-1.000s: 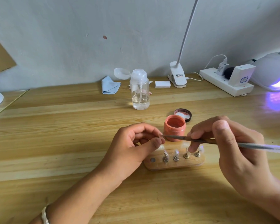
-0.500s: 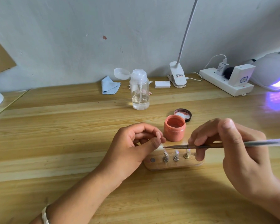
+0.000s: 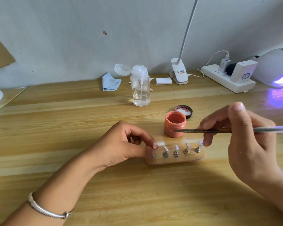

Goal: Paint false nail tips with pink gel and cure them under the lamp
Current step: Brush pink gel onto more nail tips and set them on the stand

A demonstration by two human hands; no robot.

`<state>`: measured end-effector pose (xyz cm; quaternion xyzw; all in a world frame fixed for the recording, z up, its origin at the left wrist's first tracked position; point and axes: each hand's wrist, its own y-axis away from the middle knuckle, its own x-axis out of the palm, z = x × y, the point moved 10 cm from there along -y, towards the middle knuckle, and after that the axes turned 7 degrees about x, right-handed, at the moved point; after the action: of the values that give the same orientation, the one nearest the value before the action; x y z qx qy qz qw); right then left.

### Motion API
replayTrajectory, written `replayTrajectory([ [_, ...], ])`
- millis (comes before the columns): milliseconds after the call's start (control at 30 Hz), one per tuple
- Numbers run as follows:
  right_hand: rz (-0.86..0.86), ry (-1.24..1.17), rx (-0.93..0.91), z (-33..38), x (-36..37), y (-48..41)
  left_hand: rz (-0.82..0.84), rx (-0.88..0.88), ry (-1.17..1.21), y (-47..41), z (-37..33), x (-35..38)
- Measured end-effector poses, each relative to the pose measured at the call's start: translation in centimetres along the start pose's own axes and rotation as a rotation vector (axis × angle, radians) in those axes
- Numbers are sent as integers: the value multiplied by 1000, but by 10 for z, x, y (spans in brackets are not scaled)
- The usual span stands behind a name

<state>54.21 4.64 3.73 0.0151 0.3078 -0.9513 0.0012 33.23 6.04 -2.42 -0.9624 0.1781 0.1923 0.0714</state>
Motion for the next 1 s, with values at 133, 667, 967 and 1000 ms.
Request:
replayTrajectory([
  [133,3,3,6,0,1,0,7,-3,4,-1,3,2],
  [667,-47,86,24,-6,-8,-16,-90,114,-279,1,-15,16],
  [967,56,169,177,-19,-4,-32,-242,236,-387,6,-29,19],
  [1000,73,204,175,-19,-4,-33,-242,268,-440,7,-33,21],
])
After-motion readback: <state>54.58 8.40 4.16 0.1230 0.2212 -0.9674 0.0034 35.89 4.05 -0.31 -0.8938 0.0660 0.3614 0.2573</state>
